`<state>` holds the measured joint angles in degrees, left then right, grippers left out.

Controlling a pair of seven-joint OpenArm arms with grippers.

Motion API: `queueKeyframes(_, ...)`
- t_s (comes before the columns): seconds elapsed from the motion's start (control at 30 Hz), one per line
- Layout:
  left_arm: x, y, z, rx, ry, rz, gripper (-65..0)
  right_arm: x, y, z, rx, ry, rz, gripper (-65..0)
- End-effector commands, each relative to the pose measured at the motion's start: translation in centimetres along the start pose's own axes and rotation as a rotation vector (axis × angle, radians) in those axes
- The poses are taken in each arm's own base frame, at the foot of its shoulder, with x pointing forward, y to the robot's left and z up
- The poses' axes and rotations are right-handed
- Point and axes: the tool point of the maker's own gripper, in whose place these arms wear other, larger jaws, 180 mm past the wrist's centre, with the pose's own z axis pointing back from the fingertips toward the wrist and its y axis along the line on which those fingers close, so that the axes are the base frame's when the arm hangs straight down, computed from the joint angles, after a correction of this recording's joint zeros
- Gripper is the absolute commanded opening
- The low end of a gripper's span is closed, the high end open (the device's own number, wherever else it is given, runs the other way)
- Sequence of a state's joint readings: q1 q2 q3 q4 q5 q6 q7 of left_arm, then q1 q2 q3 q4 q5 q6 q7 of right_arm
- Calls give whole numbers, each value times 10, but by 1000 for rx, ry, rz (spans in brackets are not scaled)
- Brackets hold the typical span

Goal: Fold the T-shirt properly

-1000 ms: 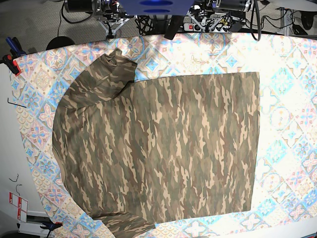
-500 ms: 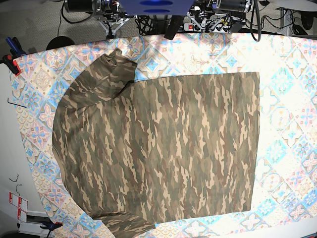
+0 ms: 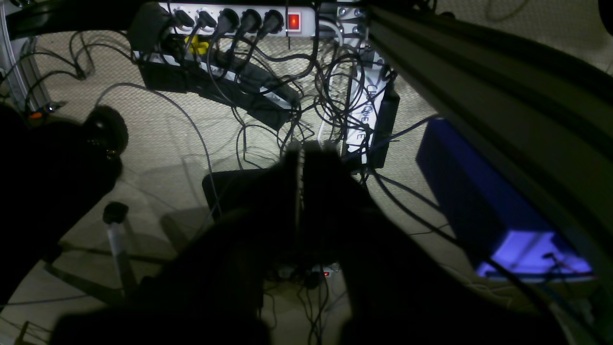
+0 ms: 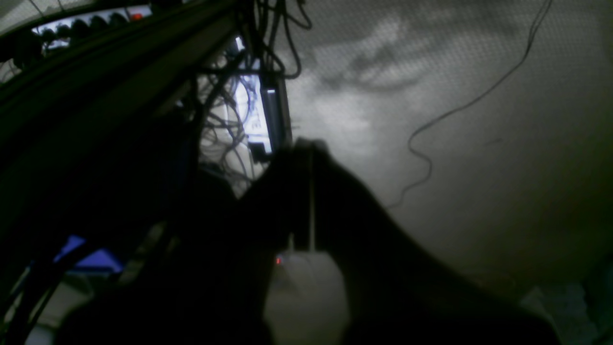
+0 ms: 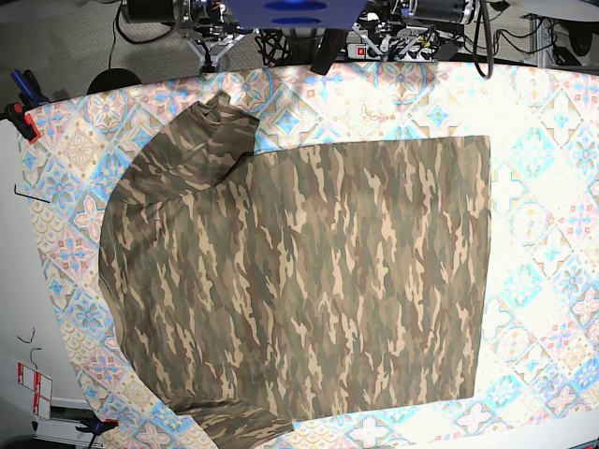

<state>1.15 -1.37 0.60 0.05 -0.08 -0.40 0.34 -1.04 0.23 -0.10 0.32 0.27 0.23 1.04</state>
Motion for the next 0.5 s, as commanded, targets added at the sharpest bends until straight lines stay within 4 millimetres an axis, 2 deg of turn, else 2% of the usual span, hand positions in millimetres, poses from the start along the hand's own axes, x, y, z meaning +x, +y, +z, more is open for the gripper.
queueKeyframes(0.0, -18, 8, 2, 15, 24, -2, -650, -25, -4, 2, -5, 49, -1, -650)
queueKeyframes(0.27, -50, 36, 7, 57, 66, -4, -650, -49, -9, 6, -13, 1, -4, -650)
queueKeyframes(0.33, -56, 38, 8, 59, 40, -3, -650, -56, -9, 7, -14, -5, -5, -650)
queueKeyframes(0.47, -57, 54, 17, 83, -119, -15, -650, -64, -10, 11, -15, -48, -5, -650)
